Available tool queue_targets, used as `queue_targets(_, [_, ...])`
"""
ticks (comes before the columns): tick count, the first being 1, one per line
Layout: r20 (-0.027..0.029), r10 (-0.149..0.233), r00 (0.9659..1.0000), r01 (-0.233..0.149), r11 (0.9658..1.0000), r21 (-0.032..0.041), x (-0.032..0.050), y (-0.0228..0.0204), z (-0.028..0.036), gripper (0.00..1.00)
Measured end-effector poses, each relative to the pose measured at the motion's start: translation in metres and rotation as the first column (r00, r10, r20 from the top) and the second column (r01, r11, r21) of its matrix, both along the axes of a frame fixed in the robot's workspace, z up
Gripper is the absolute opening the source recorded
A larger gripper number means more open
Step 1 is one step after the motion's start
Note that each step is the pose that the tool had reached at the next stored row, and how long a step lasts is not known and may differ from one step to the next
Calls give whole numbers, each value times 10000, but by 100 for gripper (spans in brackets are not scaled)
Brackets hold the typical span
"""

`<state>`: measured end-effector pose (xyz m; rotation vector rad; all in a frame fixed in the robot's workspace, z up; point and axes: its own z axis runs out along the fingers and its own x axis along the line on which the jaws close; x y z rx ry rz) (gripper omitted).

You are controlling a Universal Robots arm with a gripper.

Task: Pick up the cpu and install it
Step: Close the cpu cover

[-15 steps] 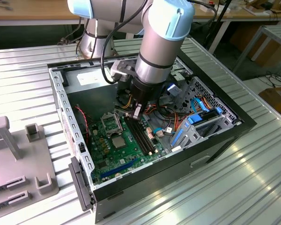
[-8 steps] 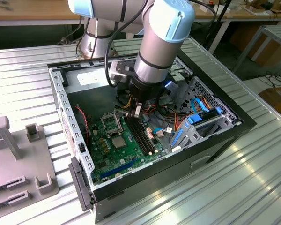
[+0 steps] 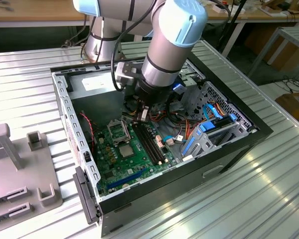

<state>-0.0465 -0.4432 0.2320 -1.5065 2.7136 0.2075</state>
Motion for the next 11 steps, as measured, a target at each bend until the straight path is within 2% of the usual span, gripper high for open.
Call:
queue_targets(2, [0, 1, 10000, -1, 9990, 442, 2, 4, -5, 11])
queue_targets(3, [0, 1, 10000, -1, 9982, 602, 1, 4, -15, 11])
queue_targets(4, [1, 1, 10000, -1, 9976, 693, 1, 4, -32, 11])
queue_targets(5, [0, 3, 10000, -3, 9970, 770, 2, 3, -46, 11])
queue_targets(7, [1, 6, 10000, -6, 9963, 863, 1, 3, -67, 11])
queue_targets(9, [1, 9, 10000, -9, 9959, 906, -6, 0, -99, 11])
queue_targets(11, [1, 12, 10000, -12, 9958, 916, -29, -1, -134, 11])
